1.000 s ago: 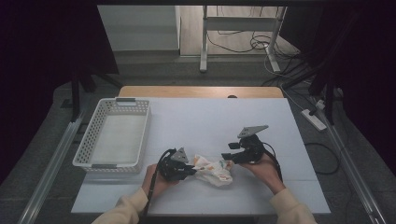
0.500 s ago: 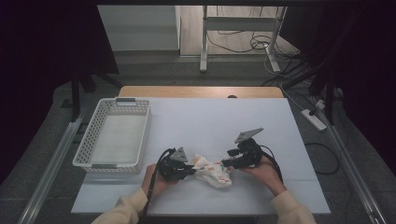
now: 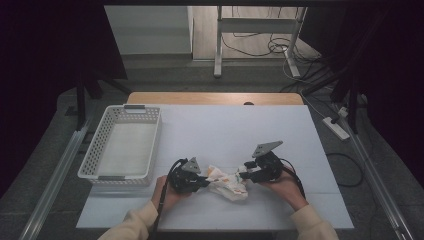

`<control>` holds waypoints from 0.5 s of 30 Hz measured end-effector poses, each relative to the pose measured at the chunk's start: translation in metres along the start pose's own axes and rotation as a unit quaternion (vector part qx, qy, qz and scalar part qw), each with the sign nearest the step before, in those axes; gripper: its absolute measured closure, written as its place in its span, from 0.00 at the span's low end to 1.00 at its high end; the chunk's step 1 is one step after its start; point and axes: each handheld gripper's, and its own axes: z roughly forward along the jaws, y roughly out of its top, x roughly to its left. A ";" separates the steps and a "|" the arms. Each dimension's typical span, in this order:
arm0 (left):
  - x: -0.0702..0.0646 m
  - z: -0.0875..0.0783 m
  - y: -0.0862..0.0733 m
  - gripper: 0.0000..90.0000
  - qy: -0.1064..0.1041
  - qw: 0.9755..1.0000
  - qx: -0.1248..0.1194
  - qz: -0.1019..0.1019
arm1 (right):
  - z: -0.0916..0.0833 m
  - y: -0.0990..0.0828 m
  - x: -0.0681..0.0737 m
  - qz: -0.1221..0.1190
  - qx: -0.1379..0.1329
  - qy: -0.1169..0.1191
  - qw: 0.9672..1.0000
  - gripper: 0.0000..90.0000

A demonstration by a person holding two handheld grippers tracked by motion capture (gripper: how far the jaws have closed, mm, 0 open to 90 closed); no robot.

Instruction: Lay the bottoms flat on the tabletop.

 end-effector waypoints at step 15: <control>0.000 -0.001 0.000 0.91 0.000 1.000 0.000 0.002 | 0.013 0.008 -0.004 0.023 0.013 0.010 1.000 0.60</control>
